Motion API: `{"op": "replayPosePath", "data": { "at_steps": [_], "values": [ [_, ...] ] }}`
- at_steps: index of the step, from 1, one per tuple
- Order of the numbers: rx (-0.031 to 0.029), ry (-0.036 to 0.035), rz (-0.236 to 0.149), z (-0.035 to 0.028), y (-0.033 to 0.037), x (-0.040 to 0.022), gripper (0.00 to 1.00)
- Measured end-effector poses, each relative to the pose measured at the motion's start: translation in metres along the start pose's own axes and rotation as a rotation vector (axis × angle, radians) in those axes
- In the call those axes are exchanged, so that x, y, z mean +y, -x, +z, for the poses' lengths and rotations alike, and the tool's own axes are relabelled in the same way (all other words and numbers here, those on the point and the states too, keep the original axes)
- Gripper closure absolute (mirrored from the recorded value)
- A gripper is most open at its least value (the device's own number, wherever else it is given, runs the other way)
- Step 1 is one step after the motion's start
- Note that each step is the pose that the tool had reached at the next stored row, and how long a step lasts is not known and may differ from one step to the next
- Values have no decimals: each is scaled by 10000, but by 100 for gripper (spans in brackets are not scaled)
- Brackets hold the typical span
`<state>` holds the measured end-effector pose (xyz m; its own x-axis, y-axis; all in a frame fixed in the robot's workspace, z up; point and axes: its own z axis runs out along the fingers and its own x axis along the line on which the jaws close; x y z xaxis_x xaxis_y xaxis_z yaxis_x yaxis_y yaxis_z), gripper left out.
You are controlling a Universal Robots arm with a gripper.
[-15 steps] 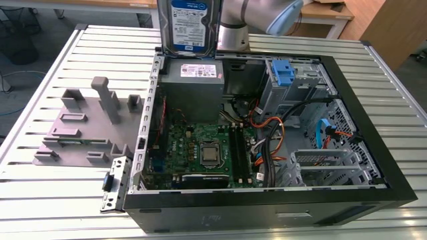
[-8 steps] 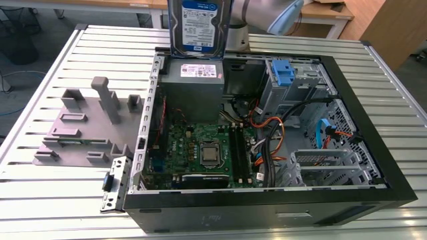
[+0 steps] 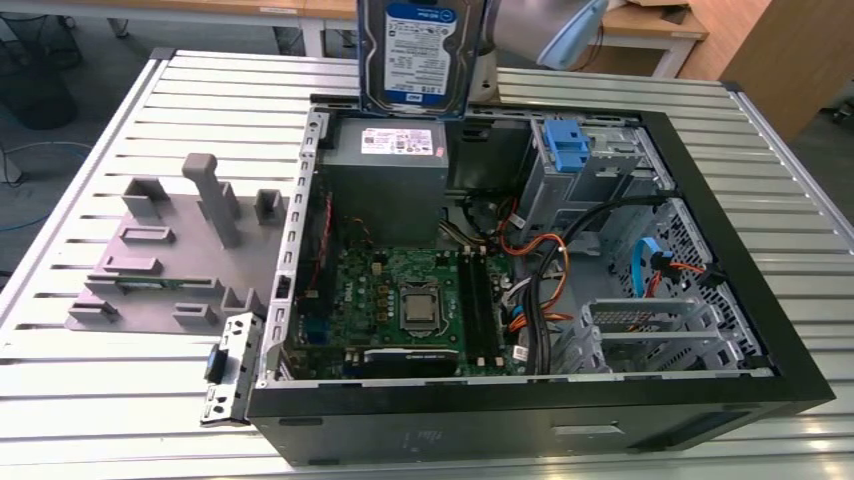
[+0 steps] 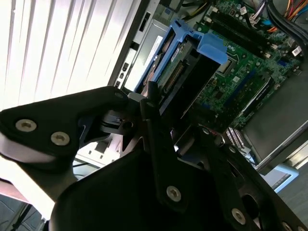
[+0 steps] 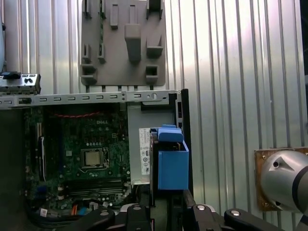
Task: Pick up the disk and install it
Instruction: 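Pick up the disk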
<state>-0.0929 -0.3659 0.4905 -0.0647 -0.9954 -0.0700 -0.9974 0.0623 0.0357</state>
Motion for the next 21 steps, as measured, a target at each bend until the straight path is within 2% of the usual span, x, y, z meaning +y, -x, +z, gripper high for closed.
{"op": "replayPosePath", "data": {
  "at_steps": [8,12,14,21],
  "values": [
    [1,5,1,-7,15,-229,65],
    [1,6,0,-10,20,-309,65],
    [-1,5,0,-10,21,-332,65],
    [0,5,1,-10,22,-334,65]
  ]
}}
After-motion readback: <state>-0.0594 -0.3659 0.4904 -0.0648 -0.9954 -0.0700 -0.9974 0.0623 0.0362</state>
